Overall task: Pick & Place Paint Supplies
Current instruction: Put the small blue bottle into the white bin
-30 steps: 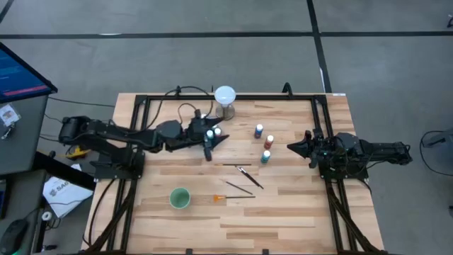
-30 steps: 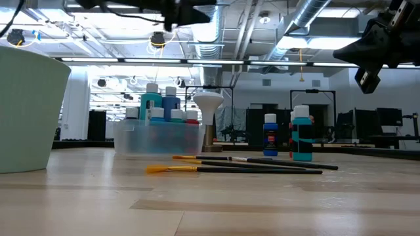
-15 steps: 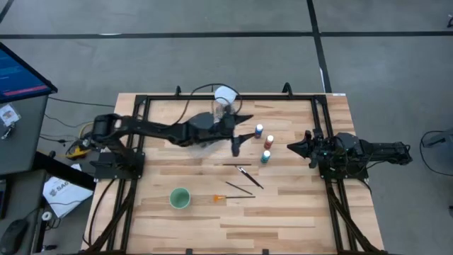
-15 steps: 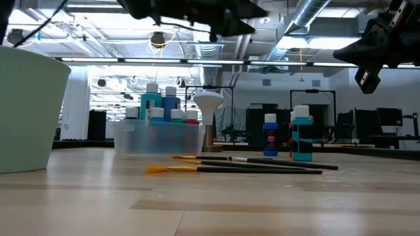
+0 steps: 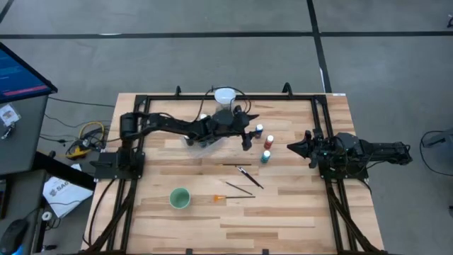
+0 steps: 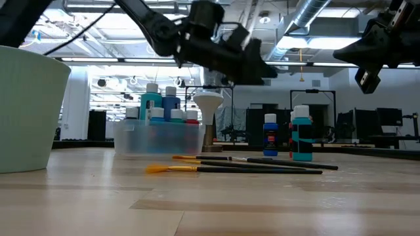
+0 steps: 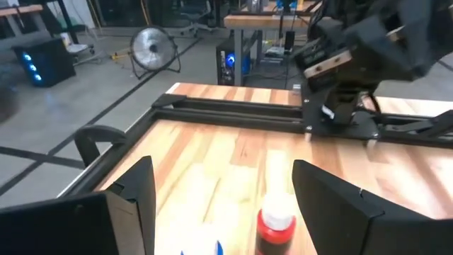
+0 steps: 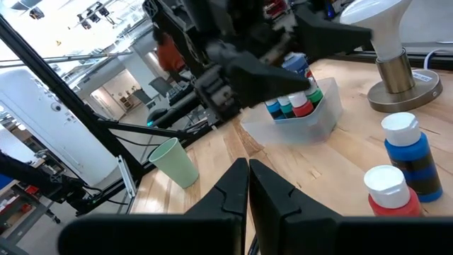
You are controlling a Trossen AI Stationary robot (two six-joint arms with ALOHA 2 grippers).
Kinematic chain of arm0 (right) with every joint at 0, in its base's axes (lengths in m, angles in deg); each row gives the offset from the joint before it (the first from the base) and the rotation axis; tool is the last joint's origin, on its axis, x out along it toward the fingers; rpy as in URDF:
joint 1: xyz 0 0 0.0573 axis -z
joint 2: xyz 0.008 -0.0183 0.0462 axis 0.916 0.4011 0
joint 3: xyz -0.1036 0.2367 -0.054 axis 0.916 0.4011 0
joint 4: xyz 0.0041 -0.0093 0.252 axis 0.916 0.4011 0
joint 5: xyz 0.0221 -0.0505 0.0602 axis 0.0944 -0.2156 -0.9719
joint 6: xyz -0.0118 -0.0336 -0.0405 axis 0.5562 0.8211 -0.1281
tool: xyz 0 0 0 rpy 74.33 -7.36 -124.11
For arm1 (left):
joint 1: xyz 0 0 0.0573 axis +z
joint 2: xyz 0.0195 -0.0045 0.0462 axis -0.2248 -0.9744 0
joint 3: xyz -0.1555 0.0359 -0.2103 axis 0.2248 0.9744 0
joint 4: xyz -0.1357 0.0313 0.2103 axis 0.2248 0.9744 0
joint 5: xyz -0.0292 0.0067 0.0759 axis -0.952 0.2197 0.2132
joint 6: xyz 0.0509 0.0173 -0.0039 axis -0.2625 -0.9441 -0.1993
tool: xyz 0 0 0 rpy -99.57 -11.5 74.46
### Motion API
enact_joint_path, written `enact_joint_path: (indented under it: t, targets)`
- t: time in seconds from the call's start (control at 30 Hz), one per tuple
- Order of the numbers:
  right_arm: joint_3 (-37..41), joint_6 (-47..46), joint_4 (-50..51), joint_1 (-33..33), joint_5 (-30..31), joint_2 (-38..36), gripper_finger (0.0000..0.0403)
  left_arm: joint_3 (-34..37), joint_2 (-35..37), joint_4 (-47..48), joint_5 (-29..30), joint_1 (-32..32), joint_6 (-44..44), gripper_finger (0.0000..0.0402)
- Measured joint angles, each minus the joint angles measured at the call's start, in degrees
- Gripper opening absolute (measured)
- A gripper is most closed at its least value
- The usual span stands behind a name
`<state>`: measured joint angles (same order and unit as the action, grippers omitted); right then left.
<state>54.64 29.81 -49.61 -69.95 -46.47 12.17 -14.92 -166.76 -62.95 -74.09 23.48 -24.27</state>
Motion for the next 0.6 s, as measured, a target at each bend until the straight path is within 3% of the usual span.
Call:
enact_joint_path:
  t: [0.23, 0.6]
  targets:
    - [0.0, -0.01, 0.0, 0.0, 0.0, 0.0, 0.0008, -5.21, -6.8, -0.08, -1.54, 0.92, 1.05, 0.0231]
    - [0.0, -0.01, 0.0, 0.0, 0.0, 0.0, 0.0008, -5.58, -10.29, 0.04, -0.91, 0.98, 1.54, 0.023]
